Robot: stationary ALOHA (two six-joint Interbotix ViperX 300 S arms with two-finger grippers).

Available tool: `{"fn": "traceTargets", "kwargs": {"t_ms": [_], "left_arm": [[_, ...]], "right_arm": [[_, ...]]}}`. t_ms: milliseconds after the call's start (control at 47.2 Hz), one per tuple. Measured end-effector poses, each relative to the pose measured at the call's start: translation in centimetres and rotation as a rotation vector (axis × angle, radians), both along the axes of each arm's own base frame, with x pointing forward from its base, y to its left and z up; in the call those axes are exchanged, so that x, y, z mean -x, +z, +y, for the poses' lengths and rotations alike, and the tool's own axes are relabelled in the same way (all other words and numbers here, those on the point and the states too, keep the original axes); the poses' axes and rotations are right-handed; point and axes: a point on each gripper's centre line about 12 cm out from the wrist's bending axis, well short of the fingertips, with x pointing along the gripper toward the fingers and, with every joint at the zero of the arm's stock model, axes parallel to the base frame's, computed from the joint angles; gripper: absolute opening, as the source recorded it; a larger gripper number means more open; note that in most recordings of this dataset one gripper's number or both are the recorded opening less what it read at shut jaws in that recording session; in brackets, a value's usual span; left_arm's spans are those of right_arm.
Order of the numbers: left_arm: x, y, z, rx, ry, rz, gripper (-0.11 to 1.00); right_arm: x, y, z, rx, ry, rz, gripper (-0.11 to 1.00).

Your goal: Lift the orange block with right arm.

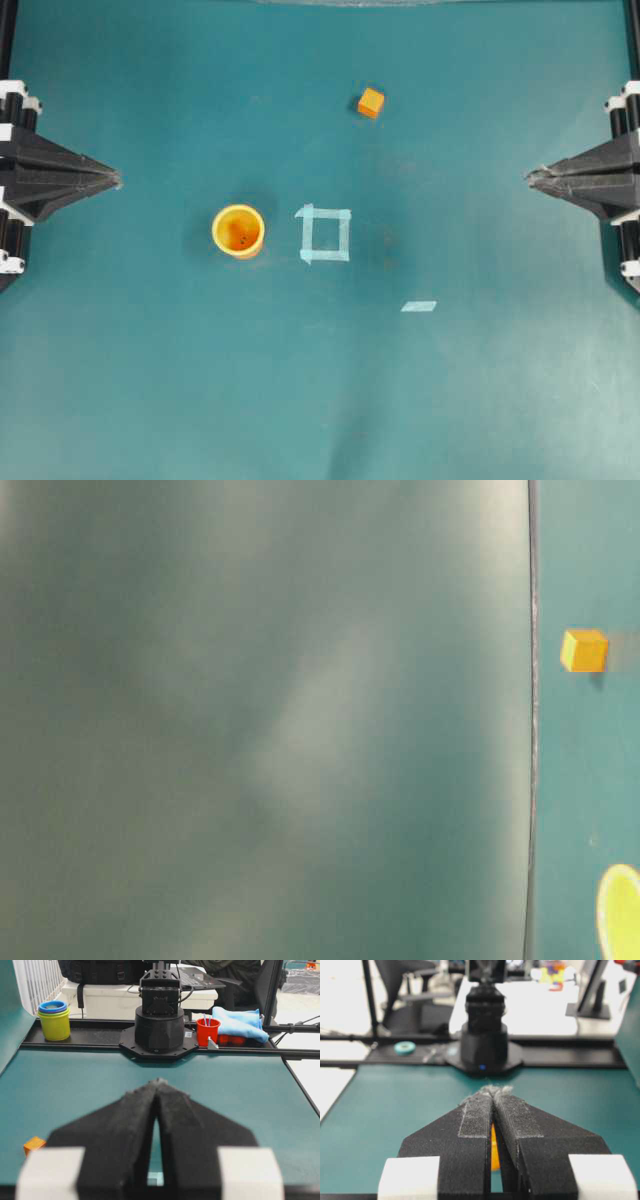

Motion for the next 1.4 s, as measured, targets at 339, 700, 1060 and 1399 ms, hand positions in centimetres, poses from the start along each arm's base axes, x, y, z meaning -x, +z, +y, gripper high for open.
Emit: {"fn": "traceTargets", "kwargs": {"t_ms": [339,700,1060,1399], "left_arm": [[-0.1,0.1,0.0,-0.008,-0.001,0.015,-0.01],[-0.1,0.1,0.0,-0.006,-0.001,0.02,-0.01],[-0.1,-0.1,0.0,-0.006,-0.001,0.026,-0.01],[-0.1,-0.2,0.0,-0.008,-0.001,0.038,-0.01]], "right_arm": [[-1.8,0.9,-0.2,-0.01,-0.01,0.117,0.0],[-5.3,0.4,-1.1,-0.018,-0.043,0.24,0.0],[-7.9,-0.1,-2.8,-0.064,-0.102,0.292,0.33],[-10.6,-1.1,-5.0,-0.092,-0.165,0.35,0.53]]}}
